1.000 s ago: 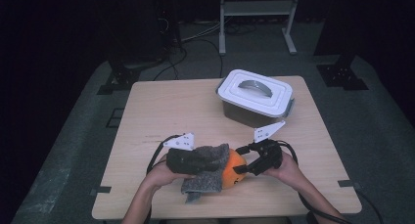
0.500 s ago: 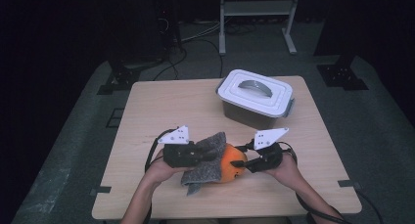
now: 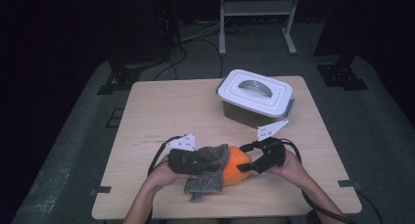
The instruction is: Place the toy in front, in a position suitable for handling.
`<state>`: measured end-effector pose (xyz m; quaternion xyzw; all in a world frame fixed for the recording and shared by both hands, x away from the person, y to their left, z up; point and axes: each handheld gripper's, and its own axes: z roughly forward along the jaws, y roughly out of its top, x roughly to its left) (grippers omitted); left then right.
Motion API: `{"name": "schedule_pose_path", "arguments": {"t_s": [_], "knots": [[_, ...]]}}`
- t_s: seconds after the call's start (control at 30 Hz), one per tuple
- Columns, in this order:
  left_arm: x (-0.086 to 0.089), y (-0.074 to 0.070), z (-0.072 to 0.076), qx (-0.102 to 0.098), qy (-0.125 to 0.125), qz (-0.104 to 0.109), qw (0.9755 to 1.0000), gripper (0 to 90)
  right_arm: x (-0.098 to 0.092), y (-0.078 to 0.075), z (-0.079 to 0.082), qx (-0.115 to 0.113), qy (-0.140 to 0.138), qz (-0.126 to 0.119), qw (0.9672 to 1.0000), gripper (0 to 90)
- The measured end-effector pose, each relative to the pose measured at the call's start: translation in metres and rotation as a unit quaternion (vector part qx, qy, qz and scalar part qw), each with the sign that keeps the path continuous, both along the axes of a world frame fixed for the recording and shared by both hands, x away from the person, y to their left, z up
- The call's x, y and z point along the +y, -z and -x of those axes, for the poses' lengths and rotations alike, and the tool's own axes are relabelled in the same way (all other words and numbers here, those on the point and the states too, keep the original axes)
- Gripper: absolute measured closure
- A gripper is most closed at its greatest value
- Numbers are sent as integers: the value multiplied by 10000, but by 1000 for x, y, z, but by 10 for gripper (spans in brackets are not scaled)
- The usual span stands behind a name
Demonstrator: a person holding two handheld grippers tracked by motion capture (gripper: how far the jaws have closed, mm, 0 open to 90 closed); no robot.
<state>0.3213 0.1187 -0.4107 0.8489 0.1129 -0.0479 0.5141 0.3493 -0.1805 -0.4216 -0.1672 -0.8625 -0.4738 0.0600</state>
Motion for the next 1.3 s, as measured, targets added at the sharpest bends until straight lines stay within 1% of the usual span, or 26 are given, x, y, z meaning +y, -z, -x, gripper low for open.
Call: {"name": "schedule_pose_path", "arguments": {"t_s": [0.07, 0.17, 0.2, 0.23, 0.27, 0.4, 0.47, 0.6, 0.63, 0.67, 0.7, 0.73, 0.77, 0.8, 0.83, 0.9, 0.93, 0.97, 1.0, 1.1, 1.13, 1.17, 1.2, 1.23, 1.27, 1.3], "knots": [[-1, 0, 0, 3, 15, -3, 10000, 766, 1, 1, 0, 5, 5, 28, 10000, 191], [0, -1, -1, -69, -63, -36, 10000, 767, 4, 4, 4, -91, 41, 122, 9999, 293], [0, -1, -1, -69, -63, -36, 10000, 767, 4, 4, 4, -91, 41, 122, 9999, 293], [2, -2, -1, -98, -98, -56, 9999, 768, 4, 2, 6, -212, 12, 198, 9996, 355], [4, -2, -2, -119, -98, -79, 9998, 768, 3, 1, 7, -262, -2, 226, 9994, 374], [11, 0, -4, -78, -223, -92, 9997, 767, 1, 1, 8, -268, -34, 223, 9994, 393], [20, 6, -8, -6, -397, -131, 9991, 767, -3, 1, 9, -271, -67, 271, 9992, 399], [24, 10, -10, 97, -474, -29, 9988, 767, -5, 2, 10, -251, 27, 175, 9995, 412], [25, 8, -11, 61, -503, 74, 9987, 767, -2, -1, 12, -363, 98, 122, 9992, 429], [25, 8, -11, 61, -503, 74, 9987, 767, 0, -3, 13, -463, 136, 71, 9988, 440], [26, 4, -11, 28, -573, 215, 9981, 767, 0, -5, 14, -558, 194, -4, 9983, 447], [26, 4, -11, 28, -573, 215, 9981, 767, 0, -5, 14, -558, 194, -4, 9983, 447], [26, -1, -11, -36, -631, 346, 9974, 767, 3, -6, 15, -772, 290, -56, 9966, 452], [26, -1, -11, -36, -631, 346, 9974, 766, 3, -6, 15, -772, 290, -56, 9966, 452], [23, -4, -10, -89, -648, 410, 9970, 766, 8, -7, 18, -970, 321, -26, 9948, 452], [21, -3, -9, -120, -623, 332, 9974, 766, 11, -7, 19, -996, 263, 52, 9947, 443], [21, -3, -9, -120, -623, 332, 9974, 766, 11, -7, 19, -996, 263, 52, 9947, 443], [19, 1, -9, -64, -570, 245, 9981, 766, 9, -5, 17, -875, 218, 120, 9959, 390], [19, 1, -9, -64, -570, 245, 9981, 765, 8, -3, 15, -751, 164, 140, 9969, 345], [11, 6, -7, 58, -301, 190, 9994, 764, 4, -1, 12, -443, 200, 67, 9988, 235], [11, 6, -7, 58, -301, 190, 9994, 763, 4, -1, 12, -443, 200, 67, 9988, 235], [9, 6, -6, 59, -232, 158, 9996, 763, 3, 0, 10, -294, 222, 21, 9993, 213], [6, 7, -5, 60, -168, 144, 9997, 762, 4, 1, 8, -242, 245, 14, 9994, 195], [3, 7, -3, 1, -175, 124, 9998, 761, 6, 3, 8, -255, 212, 137, 9994, 195], [3, 7, -3, 1, -175, 124, 9998, 761, 6, 3, 8, -255, 212, 137, 9994, 195], [6, 7, -5, -18, -198, 116, 9997, 761, 5, 5, 8, -324, 192, 179, 9991, 249]]}}
